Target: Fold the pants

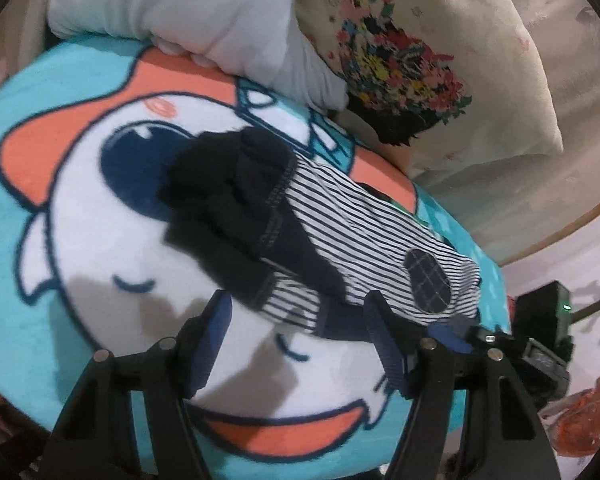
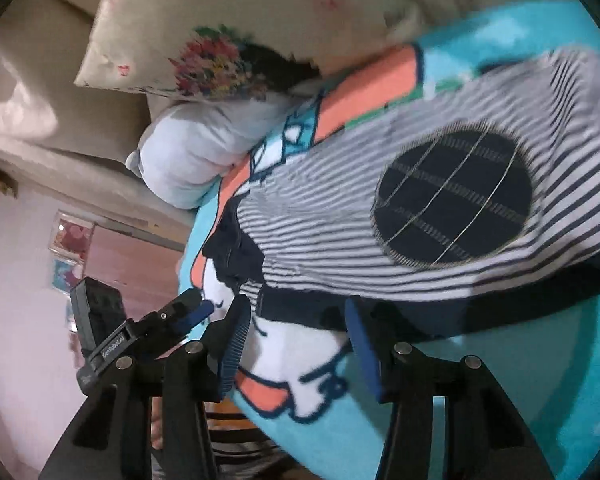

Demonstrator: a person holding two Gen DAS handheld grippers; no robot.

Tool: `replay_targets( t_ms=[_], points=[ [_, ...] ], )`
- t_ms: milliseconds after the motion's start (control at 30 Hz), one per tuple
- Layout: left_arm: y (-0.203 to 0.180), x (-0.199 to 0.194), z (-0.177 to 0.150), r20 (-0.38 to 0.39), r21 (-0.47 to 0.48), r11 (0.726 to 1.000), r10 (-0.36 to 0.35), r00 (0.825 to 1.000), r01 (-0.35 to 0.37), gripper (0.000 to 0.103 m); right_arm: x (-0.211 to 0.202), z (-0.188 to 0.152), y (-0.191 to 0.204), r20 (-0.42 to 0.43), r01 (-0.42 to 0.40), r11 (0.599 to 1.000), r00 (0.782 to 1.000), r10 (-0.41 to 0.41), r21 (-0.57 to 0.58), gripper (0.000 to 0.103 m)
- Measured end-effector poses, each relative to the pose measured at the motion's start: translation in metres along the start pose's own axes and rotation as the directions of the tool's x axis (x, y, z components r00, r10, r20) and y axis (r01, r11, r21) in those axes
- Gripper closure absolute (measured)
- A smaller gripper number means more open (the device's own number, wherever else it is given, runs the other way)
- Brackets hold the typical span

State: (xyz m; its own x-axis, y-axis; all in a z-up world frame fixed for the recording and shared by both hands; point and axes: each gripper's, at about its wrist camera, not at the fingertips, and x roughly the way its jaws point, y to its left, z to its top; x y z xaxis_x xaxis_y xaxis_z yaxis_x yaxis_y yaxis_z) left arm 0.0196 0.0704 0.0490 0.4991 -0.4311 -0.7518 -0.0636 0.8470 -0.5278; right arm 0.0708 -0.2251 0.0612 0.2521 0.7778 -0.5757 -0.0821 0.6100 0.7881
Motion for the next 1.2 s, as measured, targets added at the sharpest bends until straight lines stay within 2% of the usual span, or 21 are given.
replay_targets(
  t_ms=[100,167,233,267,367,433,467,500,567,733,900,967,1033,1200],
  points=[
    [-0.001,0.005,0.002,-0.013,0.0,1.0,-0.012,1.0,0.012,0.035,0.009,-0.001,-0.01,-0.035,0.06,0.997,0.998,-0.059,0.048,0.049],
    [0.002,0.008,0.004,-0.028,-0.014,0.999,-0.033,0.999,0.033,0.035,0.012,-0.001,-0.018,-0.043,0.068,0.993,0.997,-0.064,0.097,0.049],
    [0.005,0.01,0.006,-0.041,-0.04,0.997,-0.06,0.997,0.059,0.035,0.011,0.002,-0.02,-0.016,0.081,0.989,0.997,-0.08,0.127,0.05],
    [0.006,0.011,0.009,-0.046,-0.053,0.996,-0.075,0.996,0.073,0.035,0.009,0.004,-0.018,0.011,0.114,0.985,0.993,-0.116,0.13,0.05],
    [0.008,0.009,0.014,-0.04,-0.072,0.993,-0.1,0.994,0.097,0.035,0.004,0.013,-0.016,0.084,0.196,0.973,0.975,-0.207,0.119,0.05],
    [0.008,0.008,0.016,-0.03,-0.074,0.992,-0.108,0.994,0.106,0.035,0.006,0.019,-0.016,0.116,0.21,0.971,0.968,-0.222,0.112,0.05],
    [0.007,0.008,0.017,-0.027,-0.077,0.991,-0.114,0.993,0.112,0.035,0.007,0.02,-0.013,0.129,0.218,0.97,0.964,-0.231,0.106,0.054],
    [0.007,0.008,0.017,-0.026,-0.079,0.99,-0.122,0.992,0.119,0.035,0.007,0.018,-0.013,0.142,0.24,0.966,0.958,-0.251,0.093,0.071],
    [0.006,0.01,0.017,-0.034,-0.08,0.988,-0.136,0.99,0.133,0.034,0.009,0.02,-0.007,0.158,0.276,0.96,0.947,-0.281,0.053,0.089],
    [0.001,0.021,0.013,-0.071,-0.095,0.977,-0.198,0.978,0.191,0.034,-0.006,0.021,0.009,0.225,0.269,0.963,0.939,-0.258,-0.018,0.093],
    [-0.015,0.035,0.005,-0.12,-0.114,0.953,-0.293,0.949,0.28,0.032,-0.014,0.025,0.02,0.252,0.257,0.965,0.938,-0.238,-0.046,0.093],
    [-0.022,0.042,0.003,-0.14,-0.118,0.949,-0.306,0.942,0.291,0.031,-0.016,0.025,0.022,0.257,0.25,0.967,0.939,-0.23,-0.049,0.093],
    [-0.027,0.049,0.005,-0.146,-0.11,0.953,-0.297,0.944,0.283,0.031,-0.018,0.024,0.023,0.264,0.251,0.966,0.937,-0.228,-0.057,0.093],
    [-0.021,0.056,0.021,-0.093,-0.106,0.98,-0.178,0.98,0.168,0.031,-0.023,0.021,0.026,0.273,0.258,0.963,0.935,-0.227,-0.083,0.093]
  ],
)
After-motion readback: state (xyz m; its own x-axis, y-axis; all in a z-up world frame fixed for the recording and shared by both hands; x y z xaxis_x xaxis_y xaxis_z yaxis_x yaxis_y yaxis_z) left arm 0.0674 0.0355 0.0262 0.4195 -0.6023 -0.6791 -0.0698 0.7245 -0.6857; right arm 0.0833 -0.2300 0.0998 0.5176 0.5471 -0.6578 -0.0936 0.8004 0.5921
